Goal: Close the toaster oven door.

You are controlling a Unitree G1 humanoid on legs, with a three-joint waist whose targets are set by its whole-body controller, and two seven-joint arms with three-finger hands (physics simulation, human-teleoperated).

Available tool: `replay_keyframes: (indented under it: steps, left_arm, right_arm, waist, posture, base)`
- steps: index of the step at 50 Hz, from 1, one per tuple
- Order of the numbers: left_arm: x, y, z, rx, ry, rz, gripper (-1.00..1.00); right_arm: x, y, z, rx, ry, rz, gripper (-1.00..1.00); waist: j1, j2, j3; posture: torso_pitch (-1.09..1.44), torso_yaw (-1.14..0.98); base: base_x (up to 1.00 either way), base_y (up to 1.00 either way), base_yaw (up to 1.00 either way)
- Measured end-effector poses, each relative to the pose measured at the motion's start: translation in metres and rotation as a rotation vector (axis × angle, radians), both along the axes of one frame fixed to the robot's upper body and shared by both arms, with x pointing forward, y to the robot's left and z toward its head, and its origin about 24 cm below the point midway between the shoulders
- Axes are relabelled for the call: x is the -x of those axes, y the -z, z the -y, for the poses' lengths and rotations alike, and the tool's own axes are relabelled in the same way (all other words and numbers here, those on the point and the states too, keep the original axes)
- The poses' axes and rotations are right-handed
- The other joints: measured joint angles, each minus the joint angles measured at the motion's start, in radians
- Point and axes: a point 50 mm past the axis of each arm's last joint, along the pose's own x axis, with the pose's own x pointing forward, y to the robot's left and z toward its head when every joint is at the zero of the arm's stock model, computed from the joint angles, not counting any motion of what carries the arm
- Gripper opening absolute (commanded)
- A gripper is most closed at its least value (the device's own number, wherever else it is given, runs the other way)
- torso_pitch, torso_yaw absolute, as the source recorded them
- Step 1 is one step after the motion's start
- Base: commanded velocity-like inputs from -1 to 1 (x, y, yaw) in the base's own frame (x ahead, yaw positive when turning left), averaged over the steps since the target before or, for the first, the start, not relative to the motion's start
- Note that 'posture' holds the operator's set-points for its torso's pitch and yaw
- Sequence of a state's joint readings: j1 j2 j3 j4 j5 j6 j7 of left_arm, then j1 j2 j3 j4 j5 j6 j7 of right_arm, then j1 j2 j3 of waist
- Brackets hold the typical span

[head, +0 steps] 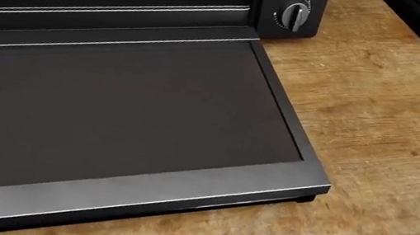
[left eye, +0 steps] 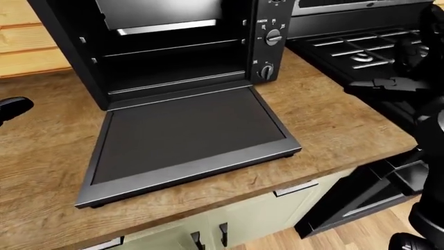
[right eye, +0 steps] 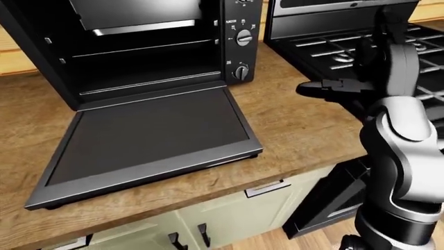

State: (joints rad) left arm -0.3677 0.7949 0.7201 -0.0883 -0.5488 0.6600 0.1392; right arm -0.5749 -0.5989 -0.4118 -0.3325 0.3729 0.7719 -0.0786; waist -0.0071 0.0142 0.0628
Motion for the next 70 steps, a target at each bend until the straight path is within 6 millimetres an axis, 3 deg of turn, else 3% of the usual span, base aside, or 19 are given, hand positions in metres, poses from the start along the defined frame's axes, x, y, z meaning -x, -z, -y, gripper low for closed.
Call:
replay_keyframes:
  steps: [6,9,16,28,50,70]
  left_arm:
    - [0.007,0.005,-0.025,-0.016,-0.167,-0.027,1.0]
    - [0.008,0.01,-0.028,-0.069,-0.168,-0.057,1.0]
    - [0.012,0.007,-0.038,-0.065,-0.151,-0.058,1.0]
    - [0.013,0.001,-0.037,-0.064,-0.128,-0.04,1.0]
    - [0.013,-0.005,-0.034,-0.068,-0.111,-0.027,1.0]
    - [0.014,-0.005,-0.035,-0.064,-0.114,-0.027,1.0]
  right_arm:
    - [-0.003,-0.012,-0.001,0.02,-0.007,0.035,1.0]
    - [-0.004,-0.021,-0.001,0.02,-0.015,0.075,1.0]
    - [-0.013,-0.014,-0.003,0.093,-0.075,0.019,1.0]
    - [-0.031,-0.008,-0.008,0.303,-0.105,-0.003,1.0]
    - [-0.049,0.0,-0.011,0.442,-0.09,-0.016,1.0]
    - [-0.058,0.007,-0.027,0.511,-0.156,-0.032,1.0]
  waist:
    - [-0.001,0.002,0.003]
    - [0.002,0.001,-0.002]
    - [0.003,-0.008,-0.006]
    - [0.003,0.002,-0.01]
    - [-0.003,0.014,-0.013]
    - [-0.009,0.019,-0.008]
  posture:
    - [0.0,0.0]
    - [0.0,0.0]
    - [0.0,0.0]
    - [0.0,0.0]
    - [0.0,0.0]
    - [0.0,0.0]
  base:
    - [0.0,0.0,0.0]
    - [0.0,0.0,0.0]
    - [0.0,0.0,0.0]
    - [0.0,0.0,0.0]
    - [0.0,0.0,0.0]
    - [0.0,0.0,0.0]
